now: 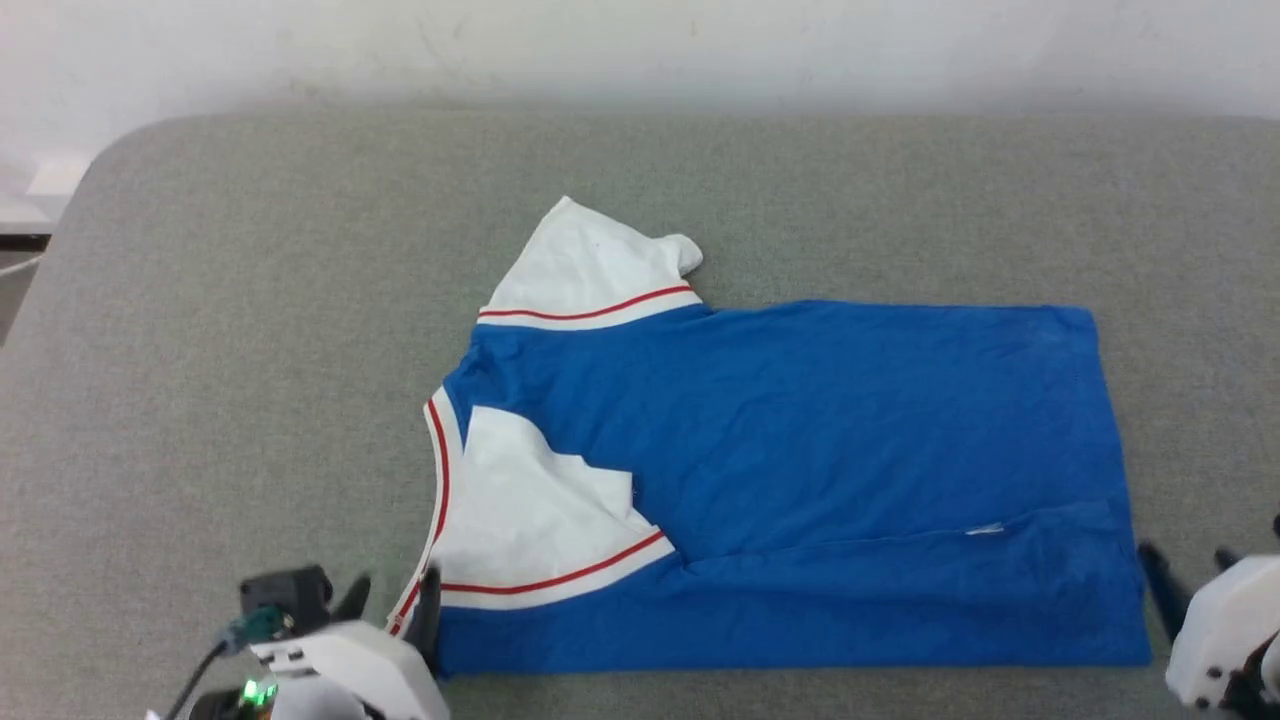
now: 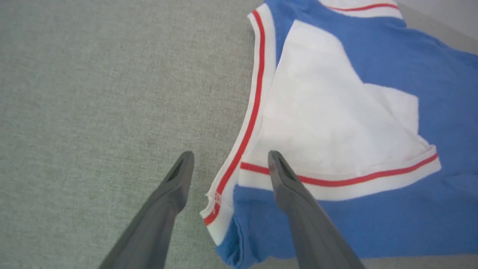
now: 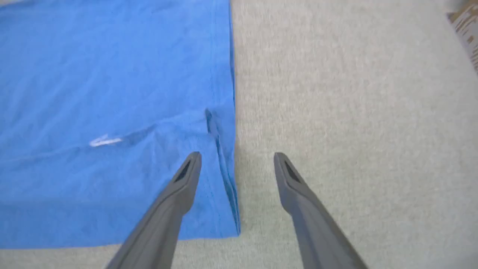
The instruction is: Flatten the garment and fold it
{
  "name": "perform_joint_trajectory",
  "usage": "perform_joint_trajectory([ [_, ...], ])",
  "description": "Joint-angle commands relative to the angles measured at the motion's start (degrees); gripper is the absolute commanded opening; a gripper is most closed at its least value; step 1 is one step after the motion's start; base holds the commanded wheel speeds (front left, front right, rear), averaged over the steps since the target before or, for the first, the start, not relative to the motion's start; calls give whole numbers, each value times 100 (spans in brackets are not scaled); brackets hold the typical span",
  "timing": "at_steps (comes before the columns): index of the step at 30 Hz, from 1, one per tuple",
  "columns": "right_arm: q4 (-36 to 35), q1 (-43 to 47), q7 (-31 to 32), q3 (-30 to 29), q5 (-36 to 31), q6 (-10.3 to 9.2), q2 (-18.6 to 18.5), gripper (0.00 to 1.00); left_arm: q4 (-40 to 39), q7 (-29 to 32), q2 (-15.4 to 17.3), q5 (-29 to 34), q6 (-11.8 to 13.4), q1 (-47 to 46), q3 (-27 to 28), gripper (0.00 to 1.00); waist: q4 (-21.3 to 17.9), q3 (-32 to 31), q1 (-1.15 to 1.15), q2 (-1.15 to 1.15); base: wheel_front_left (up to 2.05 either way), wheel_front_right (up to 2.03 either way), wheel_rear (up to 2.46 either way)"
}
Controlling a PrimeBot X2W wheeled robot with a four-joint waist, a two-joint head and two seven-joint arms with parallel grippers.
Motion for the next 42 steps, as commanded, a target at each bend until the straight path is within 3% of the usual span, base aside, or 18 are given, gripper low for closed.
perform_joint_trajectory([
  [1, -93, -114, -202, 1, -39, -11, -20, 100, -135, -221, -106, -90, -150, -135, 94, 100, -16, -64, 0, 0, 0, 0, 0],
  [3, -248, -163, -588, 61, -40, -11, -20, 100, -319, -648, -204, -198, -300, -185, 268, 100, -31, -98, 0, 0, 0, 0, 0],
  [8, -691, -186, -1668, 381, 3, -11, -19, 100, -530, -1605, -130, 304, -450, -394, 393, 100, -130, -94, 0, 0, 0, 0, 0],
  [14, -1064, -111, -2659, 509, -85, -11, 343, 100, -883, -1772, -296, 727, -688, -604, 683, 100, -328, 93, 0, 0, 0, 0, 0],
  [18, -1267, -170, -2948, 731, -155, -11, 494, 100, -787, -1760, -62, 1118, -893, -1019, 612, 100, -568, 401, 0, 0, 0, 0, 0],
  [22, -1429, -326, -3011, 971, -270, -11, 541, 100, -520, -1089, 341, 1397, -1146, -1855, 398, 100, -854, 823, 0, 0, 0, 0, 0],
  [26, -1542, -515, -3026, 1231, -370, -11, 581, 100, -184, 137, 786, 1619, -1524, -2872, 94, 100, -1189, 1258, 0, 0, 0, 0, 0],
  [31, -1532, -707, -3074, 1415, -370, -11, 664, 100, 457, 1646, 1099, 1463, -1961, -4108, -160, 100, -1572, 1723, 0, 0, 0, 0, 0],
  [35, -1423, -836, -3169, 1581, -339, -11, 722, 100, 1016, 2578, 1298, 1270, -2091, -4956, -351, 100, -1829, 1989, 0, 0, 0, 0, 0],
  [42, -1262, -962, -3334, 1740, -287, -11, 767, 100, 1744, 3690, 1513, 757, -2132, -5788, -364, 100, -2093, 2260, 0, 0, 0, 0, 0],
])
